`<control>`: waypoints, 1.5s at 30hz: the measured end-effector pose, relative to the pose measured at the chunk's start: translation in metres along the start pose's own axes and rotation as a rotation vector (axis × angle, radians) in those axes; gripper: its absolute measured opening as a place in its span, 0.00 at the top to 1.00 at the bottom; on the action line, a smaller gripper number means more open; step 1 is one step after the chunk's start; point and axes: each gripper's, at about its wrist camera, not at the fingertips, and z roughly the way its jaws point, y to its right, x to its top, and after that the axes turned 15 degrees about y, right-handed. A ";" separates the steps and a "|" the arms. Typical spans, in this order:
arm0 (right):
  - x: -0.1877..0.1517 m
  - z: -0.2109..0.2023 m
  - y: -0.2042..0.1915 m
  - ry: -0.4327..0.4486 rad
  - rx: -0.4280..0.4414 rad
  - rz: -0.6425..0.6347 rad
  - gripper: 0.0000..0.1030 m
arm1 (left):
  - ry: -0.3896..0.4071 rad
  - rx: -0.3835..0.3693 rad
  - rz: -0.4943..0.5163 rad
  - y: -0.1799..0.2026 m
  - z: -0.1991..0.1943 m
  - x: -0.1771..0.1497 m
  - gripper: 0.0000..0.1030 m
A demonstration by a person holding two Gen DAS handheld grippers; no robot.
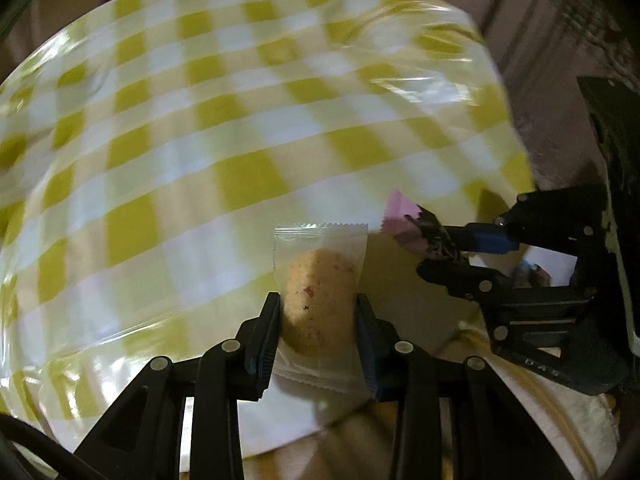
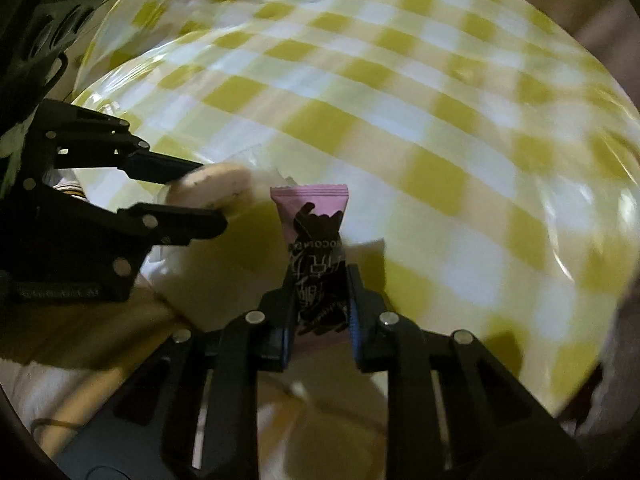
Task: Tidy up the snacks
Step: 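Grasp the wrapped biscuit with the left tool while the right tool grasps the pink chocolate packet, then carry both packets into the white box and open both tools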
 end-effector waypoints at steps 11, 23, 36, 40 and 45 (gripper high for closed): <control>-0.104 -0.112 0.101 -0.035 -0.318 0.295 0.76 | -0.003 -0.211 0.162 0.153 0.010 0.020 0.65; -0.202 -0.162 0.151 -0.103 -0.505 0.520 0.76 | -0.106 -0.321 0.289 0.286 0.041 0.002 0.65; -0.237 -0.167 0.172 -0.104 -0.554 0.634 0.76 | -0.176 -0.309 0.350 0.327 0.065 -0.012 0.64; -0.241 -0.168 0.171 -0.103 -0.560 0.639 0.76 | -0.178 -0.311 0.364 0.330 0.063 -0.015 0.62; -0.242 -0.171 0.170 -0.101 -0.564 0.652 0.75 | -0.174 -0.320 0.358 0.331 0.062 -0.015 0.52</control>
